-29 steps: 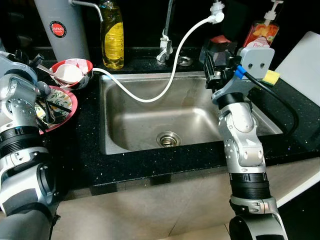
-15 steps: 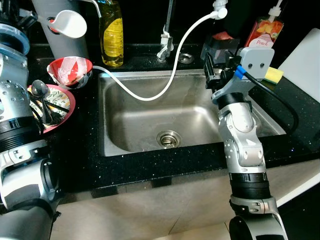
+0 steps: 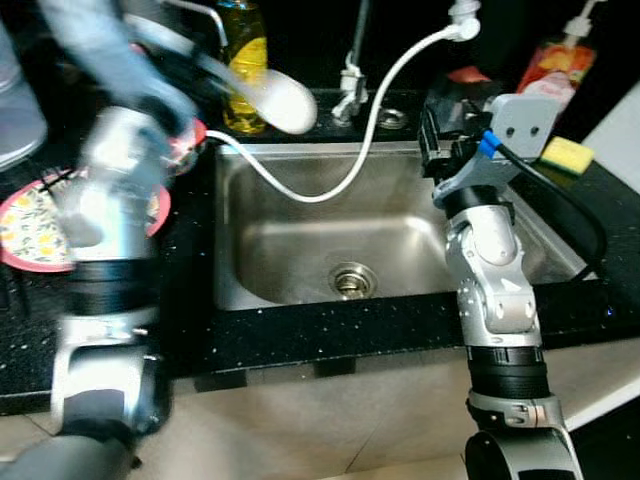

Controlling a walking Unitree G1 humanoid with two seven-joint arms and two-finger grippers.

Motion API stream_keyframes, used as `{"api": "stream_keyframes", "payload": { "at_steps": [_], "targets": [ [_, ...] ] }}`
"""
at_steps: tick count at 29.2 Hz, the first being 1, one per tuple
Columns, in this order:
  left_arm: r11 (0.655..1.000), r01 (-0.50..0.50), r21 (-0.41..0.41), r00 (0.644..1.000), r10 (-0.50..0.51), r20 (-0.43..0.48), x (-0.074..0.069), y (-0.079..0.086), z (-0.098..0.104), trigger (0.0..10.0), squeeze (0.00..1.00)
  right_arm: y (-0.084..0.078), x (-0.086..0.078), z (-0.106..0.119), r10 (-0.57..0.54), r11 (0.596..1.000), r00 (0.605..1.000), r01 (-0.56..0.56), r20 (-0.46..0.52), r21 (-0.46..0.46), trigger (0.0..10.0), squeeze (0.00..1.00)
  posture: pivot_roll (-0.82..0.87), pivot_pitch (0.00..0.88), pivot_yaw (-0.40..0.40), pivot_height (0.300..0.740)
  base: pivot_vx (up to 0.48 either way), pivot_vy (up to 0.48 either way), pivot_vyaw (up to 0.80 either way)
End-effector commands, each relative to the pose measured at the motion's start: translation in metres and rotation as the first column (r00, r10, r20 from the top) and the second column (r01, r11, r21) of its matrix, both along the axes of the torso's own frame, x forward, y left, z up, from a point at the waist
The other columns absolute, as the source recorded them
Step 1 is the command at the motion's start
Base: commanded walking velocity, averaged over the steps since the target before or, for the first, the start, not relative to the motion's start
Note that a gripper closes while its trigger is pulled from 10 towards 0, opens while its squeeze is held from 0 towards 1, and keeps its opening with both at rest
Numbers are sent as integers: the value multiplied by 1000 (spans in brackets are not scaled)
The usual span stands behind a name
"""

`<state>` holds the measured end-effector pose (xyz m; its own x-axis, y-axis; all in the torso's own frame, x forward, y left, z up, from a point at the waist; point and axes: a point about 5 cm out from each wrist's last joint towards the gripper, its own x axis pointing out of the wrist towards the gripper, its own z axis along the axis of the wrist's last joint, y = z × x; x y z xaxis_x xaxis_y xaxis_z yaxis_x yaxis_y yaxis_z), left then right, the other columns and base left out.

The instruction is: Kitchen organization

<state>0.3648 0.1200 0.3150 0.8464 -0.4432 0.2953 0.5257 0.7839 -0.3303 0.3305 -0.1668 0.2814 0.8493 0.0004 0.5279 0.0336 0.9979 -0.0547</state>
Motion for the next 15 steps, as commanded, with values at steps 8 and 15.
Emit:
{"api": "stream_keyframes", "payload": {
  "at_steps": [8,15],
  "targets": [
    [985,69,160,998,-66,-23,-5,-26,-13,10000,0,-38,-9,10,-136,990,989,138,51,-30,10000,0,57,0,-10,740,0,0,0],
    [958,61,280,988,-18,-154,4,-35,-48,10000,0,-30,-10,6,-118,993,992,119,39,-24,10000,0,52,0,-6,740,0,0,0]
  ]
}}
